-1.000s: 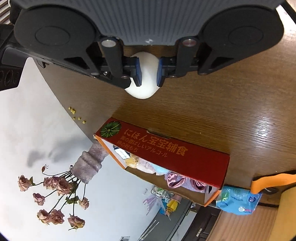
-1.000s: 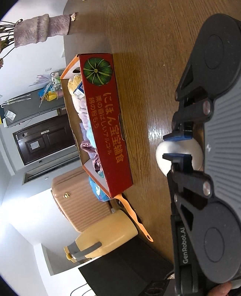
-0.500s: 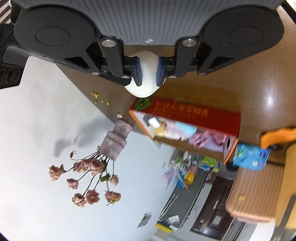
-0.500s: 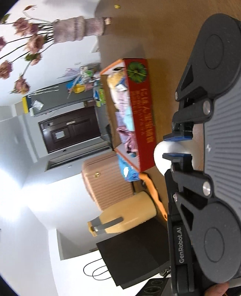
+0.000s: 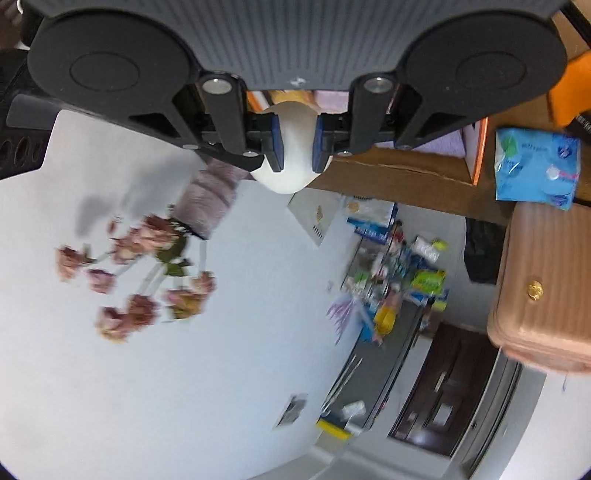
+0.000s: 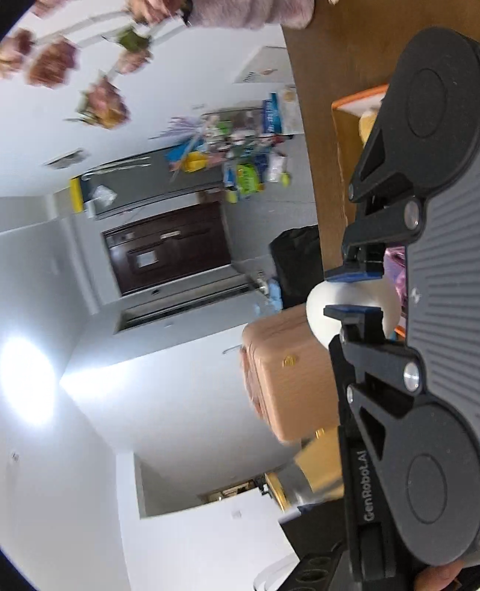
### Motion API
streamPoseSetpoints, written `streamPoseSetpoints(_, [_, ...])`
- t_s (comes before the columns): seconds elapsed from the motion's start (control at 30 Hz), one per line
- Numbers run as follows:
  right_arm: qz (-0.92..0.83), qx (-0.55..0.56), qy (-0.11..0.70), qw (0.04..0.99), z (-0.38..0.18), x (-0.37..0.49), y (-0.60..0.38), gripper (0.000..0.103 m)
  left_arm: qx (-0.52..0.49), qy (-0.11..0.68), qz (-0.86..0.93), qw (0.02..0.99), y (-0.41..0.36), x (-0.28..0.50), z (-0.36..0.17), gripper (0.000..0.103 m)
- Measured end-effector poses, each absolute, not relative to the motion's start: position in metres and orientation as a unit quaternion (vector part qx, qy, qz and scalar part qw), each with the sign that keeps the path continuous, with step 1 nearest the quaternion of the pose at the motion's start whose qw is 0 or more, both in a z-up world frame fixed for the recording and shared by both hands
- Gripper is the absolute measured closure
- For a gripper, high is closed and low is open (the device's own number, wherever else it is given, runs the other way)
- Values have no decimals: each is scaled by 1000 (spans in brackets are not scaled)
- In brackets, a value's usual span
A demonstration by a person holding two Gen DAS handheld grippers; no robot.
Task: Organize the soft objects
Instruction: 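Carry the white round sponge into the box onto the lavender towel and release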
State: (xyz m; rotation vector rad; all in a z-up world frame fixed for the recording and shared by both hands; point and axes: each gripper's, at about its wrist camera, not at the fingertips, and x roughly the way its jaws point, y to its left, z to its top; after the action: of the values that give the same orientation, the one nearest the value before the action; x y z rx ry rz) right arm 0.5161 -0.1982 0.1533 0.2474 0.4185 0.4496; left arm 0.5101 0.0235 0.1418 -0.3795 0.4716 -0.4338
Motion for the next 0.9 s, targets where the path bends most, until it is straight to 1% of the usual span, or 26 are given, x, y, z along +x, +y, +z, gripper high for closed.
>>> streamPoseSetpoints(0.1, [207, 127, 243, 939, 127, 577, -185, 91, -206, 276, -192, 919, 33, 571, 113, 86])
streamPoseSetpoints(0.27, [187, 121, 314, 923, 63, 646, -162, 91, -197, 353, -157, 901, 40, 635, 50, 86])
streamPoseSetpoints(0.37, [180, 122, 356, 909, 30, 660, -160, 91, -155, 391, -160, 893, 36, 647, 17, 86])
streamPoseSetpoints(0.43, [180, 133, 378, 898, 15, 664, -162, 91, -142, 410, -162, 886, 34, 651, 4, 85])
streamPoseSetpoints(0.5, [176, 136, 387, 895, 14, 668, -162, 89, -130, 408, -158, 890, 32, 651, 0, 85])
streamPoseSetpoints(0.57, [171, 111, 398, 894, 13, 673, -154, 91, -116, 411, -149, 892, 29, 649, -1, 85])
streamPoseSetpoints(0.63, [174, 110, 421, 883, 9, 679, -153, 92, -118, 426, -141, 886, 31, 655, -4, 85])
streamPoseSetpoints(0.7, [179, 121, 442, 870, 5, 687, -155, 90, -116, 434, -136, 883, 32, 656, -3, 81])
streamPoseSetpoints(0.73, [180, 127, 442, 870, 7, 687, -158, 89, -112, 432, -132, 885, 32, 654, 0, 76])
streamPoseSetpoints(0.77, [181, 127, 437, 872, 10, 681, -160, 86, -106, 429, -125, 888, 32, 652, 4, 70])
streamPoseSetpoints(0.8, [177, 125, 428, 877, 18, 674, -163, 82, -101, 425, -119, 892, 29, 650, 10, 67])
streamPoseSetpoints(0.83, [178, 124, 417, 883, 27, 669, -167, 78, -94, 417, -113, 897, 29, 643, 18, 60])
streamPoseSetpoints(0.87, [182, 118, 402, 889, 38, 660, -170, 70, -86, 409, -112, 901, 29, 637, 27, 57])
streamPoseSetpoints(0.9, [186, 110, 390, 895, 48, 652, -175, 67, -79, 401, -113, 906, 29, 629, 35, 57])
